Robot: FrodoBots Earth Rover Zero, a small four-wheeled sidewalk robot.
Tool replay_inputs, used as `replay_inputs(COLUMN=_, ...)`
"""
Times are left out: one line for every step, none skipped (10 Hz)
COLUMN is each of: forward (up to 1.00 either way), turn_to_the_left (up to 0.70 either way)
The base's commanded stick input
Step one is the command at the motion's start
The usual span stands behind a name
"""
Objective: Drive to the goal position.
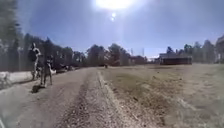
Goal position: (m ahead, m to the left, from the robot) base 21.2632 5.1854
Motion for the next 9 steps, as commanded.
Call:
replay_inputs(forward=0.68, turn_to_the_left=0.03)
replay_inputs(forward=0.68, turn_to_the_left=0.03)
replay_inputs(forward=0.68, turn_to_the_left=0.03)
replay_inputs(forward=0.68, turn_to_the_left=0.03)
replay_inputs(forward=0.68, turn_to_the_left=0.03)
replay_inputs(forward=0.68, turn_to_the_left=0.03)
replay_inputs(forward=0.68, turn_to_the_left=0.03)
replay_inputs(forward=0.68, turn_to_the_left=0.03)
replay_inputs(forward=0.68, turn_to_the_left=0.03)
